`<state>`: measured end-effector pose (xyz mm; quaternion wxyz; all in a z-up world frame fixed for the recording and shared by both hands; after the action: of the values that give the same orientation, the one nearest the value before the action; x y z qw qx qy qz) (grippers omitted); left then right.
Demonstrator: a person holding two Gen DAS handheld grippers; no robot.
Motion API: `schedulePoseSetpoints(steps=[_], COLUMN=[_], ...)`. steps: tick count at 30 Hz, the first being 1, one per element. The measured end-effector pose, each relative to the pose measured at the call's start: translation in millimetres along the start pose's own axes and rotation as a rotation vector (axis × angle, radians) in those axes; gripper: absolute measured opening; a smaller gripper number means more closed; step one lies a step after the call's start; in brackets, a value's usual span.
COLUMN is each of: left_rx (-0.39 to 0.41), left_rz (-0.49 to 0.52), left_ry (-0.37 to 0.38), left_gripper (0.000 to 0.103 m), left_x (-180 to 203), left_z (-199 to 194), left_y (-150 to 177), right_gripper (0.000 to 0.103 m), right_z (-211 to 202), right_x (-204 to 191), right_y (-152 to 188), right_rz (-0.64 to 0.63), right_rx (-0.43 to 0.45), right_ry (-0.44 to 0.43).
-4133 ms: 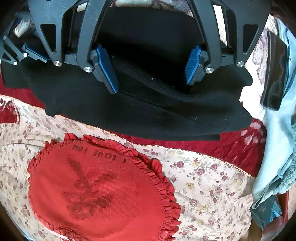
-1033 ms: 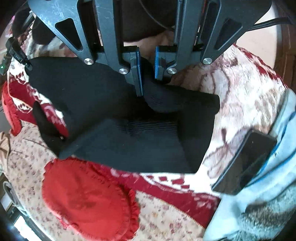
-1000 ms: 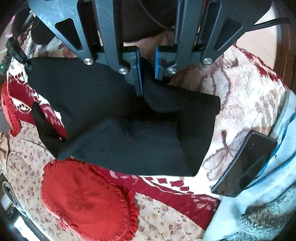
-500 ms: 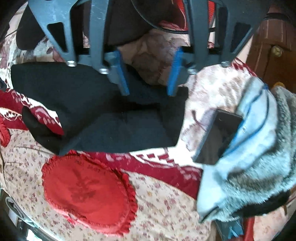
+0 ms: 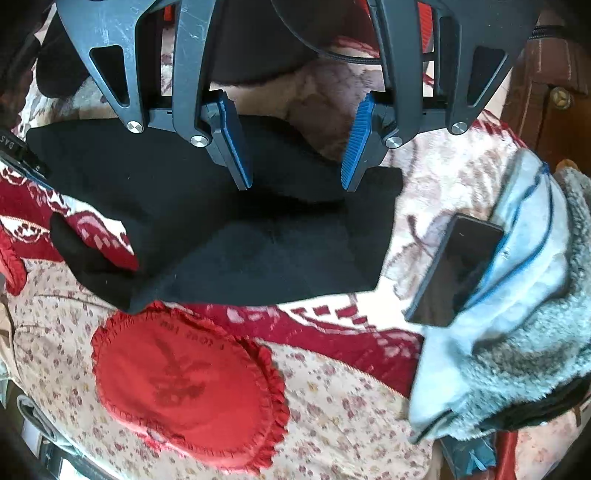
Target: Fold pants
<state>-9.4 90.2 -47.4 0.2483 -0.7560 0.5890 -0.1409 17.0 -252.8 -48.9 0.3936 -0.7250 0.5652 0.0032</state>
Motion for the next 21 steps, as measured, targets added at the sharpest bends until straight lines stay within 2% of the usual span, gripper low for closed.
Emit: schedulePoseSetpoints(steps=[8, 9, 10, 14, 16, 17, 19, 21], left_rx=[-0.097, -0.104, -0.112, -0.119, -0.114, -0.107, -0.105, -0.129], left_rz=[-0.002, -0.007, -0.011, -0.028, -0.04, -0.042, -0.045, -0.06], left_ry=[0.037, 0.048, 0.065, 0.084, 0.089, 0.069, 0.03, 0.045], left_gripper=[0.05, 0.055, 0.06, 0.06, 0.06, 0.06, 0.061, 0.063], left_x=[6.7, 7.1, 7.6, 6.0, 2.2, -1.2, -8.7, -17.6], left_z=[35.3, 38.5, 41.2, 39.5, 38.4, 38.7, 41.9, 46.4], left_y=[5.7, 6.0, 5.9, 1.8, -1.2, -3.0, -4.6, -3.2], right_gripper=[0.045, 0.045, 0.047, 0.048, 0.048, 0.048, 0.049, 0.049], right_z=[51.6, 57.8, 61.2, 63.5, 62.6, 62.9, 67.2, 74.0], right_x=[-11.7, -11.7, -12.6, -17.9, -24.9, -28.8, -37.4, -45.1], right_y=[-2.2, -2.0, -2.2, -7.9, -13.7, -17.3, -27.0, -33.9], right_rz=[0.011, 0.015, 0.016, 0.004, -0.011, -0.015, 0.005, 0.042], right_rx=[-0.117, -0.134, -0.142, -0.13, -0.111, -0.103, -0.085, -0.076], right_ry=[-0.027, -0.032, -0.034, -0.039, -0.068, -0.088, -0.172, -0.251])
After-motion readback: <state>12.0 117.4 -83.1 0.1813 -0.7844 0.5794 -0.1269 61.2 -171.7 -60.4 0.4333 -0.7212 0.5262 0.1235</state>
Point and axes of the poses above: each gripper's, at about its wrist camera, not at the fingertips, and z roughly the way its jaws point, x to its right, y to its underside, the point moved 1 cm from there along z, roughly the way its jaws point, and after that the axes turned 14 degrees about -y, right-handed, at the moved point
